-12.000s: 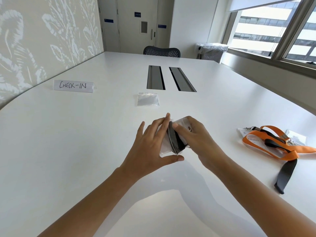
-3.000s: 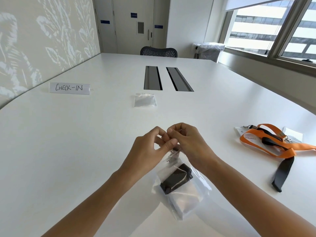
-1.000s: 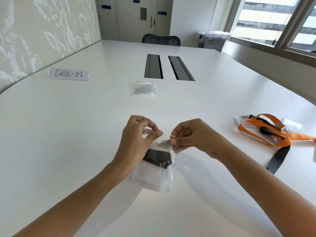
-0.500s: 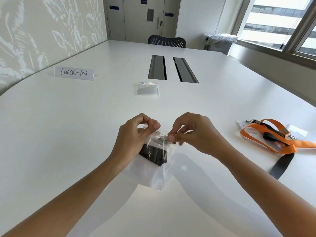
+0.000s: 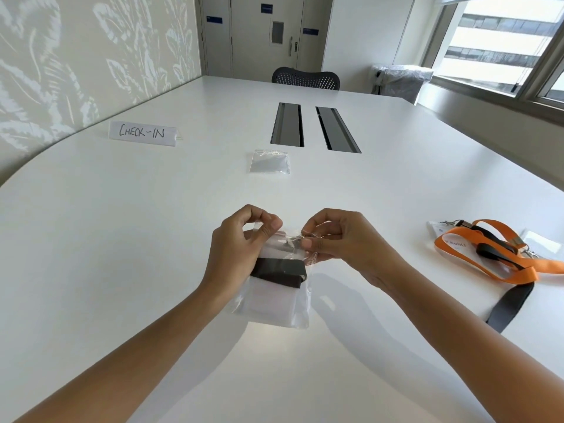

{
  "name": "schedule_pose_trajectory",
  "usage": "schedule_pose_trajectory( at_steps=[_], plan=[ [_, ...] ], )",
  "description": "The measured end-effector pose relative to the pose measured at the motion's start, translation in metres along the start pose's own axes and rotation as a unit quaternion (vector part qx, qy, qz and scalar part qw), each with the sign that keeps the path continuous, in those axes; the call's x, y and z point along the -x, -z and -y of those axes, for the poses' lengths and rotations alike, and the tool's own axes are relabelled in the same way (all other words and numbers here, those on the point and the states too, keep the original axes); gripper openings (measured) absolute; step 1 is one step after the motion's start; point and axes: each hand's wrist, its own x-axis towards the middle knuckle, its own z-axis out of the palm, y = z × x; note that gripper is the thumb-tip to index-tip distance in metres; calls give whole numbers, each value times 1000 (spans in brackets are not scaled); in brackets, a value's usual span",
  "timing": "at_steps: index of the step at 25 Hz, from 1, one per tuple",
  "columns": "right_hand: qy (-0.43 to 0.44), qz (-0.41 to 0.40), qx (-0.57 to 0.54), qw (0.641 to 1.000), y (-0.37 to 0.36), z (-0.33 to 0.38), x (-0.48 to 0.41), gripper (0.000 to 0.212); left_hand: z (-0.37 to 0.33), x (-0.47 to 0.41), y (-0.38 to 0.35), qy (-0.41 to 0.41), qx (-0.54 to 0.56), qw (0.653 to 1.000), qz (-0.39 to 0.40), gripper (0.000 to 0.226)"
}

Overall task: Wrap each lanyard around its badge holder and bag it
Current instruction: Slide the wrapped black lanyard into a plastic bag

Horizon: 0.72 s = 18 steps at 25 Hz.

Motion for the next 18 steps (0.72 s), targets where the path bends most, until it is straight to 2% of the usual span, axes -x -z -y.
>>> schedule_pose_trajectory(
  at_steps=[5,12,18],
  plan=[
    [35,-16,15,999,-5,2,-3,22,1,-5,9,11,4,1000,8,18],
    [101,5,87,991,-25,7,-17,9,-4,-9,31,-19,28,999,-33,18],
    [103,43,25,993,-51,20,-39,10,-11,-15,66,-37,55,994,-90,8]
  ],
)
